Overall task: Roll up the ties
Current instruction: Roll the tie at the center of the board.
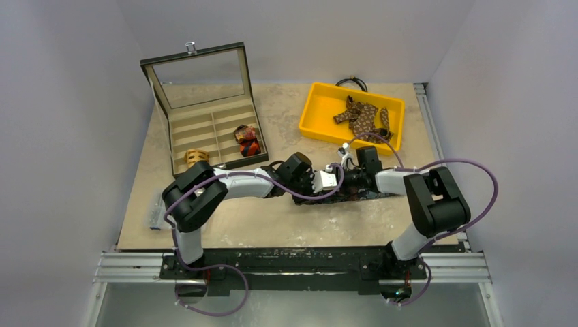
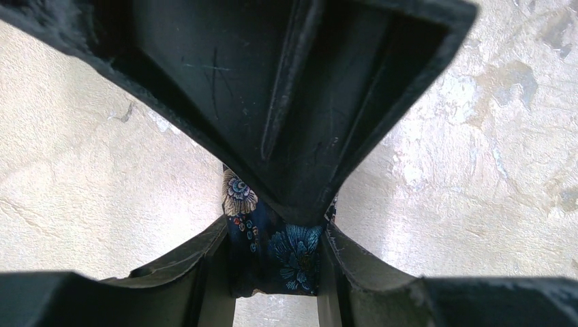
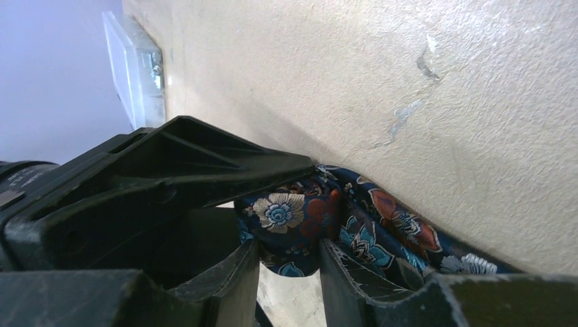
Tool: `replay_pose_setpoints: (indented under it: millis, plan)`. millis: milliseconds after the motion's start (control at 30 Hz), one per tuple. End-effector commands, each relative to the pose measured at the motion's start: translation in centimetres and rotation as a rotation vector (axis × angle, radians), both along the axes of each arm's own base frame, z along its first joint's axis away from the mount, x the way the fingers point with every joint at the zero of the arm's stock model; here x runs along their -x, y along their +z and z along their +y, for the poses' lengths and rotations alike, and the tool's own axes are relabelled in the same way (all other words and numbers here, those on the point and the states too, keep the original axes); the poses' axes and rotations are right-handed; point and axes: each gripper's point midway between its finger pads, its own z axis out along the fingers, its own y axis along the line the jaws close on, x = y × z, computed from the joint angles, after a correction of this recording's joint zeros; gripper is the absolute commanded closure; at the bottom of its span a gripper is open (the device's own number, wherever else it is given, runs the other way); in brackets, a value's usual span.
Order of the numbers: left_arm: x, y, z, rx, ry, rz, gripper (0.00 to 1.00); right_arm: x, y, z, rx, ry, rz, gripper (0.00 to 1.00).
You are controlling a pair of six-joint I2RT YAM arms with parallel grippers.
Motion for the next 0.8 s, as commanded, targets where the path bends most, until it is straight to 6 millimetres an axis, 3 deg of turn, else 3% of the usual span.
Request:
replay_pose_setpoints:
  millis: [0, 100, 200, 300, 433, 567, 767]
  plan:
    - [1.9, -5.4, 4.2, -0.204, 0.028, 0.077, 0.74, -1.3, -0.2, 0.4, 0.015, 0.020, -0.026, 0.67]
    - [1.9, -5.4, 4.1, -0.202, 0.023, 0.077, 0.74, -1.3, -0.5, 0.4, 0.011, 0.020, -0.012, 0.73]
    - [1.8, -5.4, 4.0, -0.198, 0.033, 0.074, 0.72, -1.0, -1.0, 0.0, 0.040, 0.009, -0.007, 1.00]
    - [1.1, -4.2, 3.7, -0.122, 0.070, 0.104, 0.53, -0.2, -2.0, -0.7, 0.084, -0.017, 0.032, 1.00]
    - [0.1, 0.1, 2.1, 0.126, 0.061, 0.107, 0.36, 0.3, -3.4, -1.5, 0.139, -0.036, 0.082, 1.00]
    - [0.7, 3.2, 0.7, 0.277, -0.037, 0.054, 0.31, 0.5, -4.4, -1.9, 0.159, -0.041, 0.136, 1.00]
    - [0.6, 3.1, -0.4, 0.321, -0.094, 0.030, 0.31, 0.8, -5.4, -2.6, 0.212, -0.022, 0.181, 1.00]
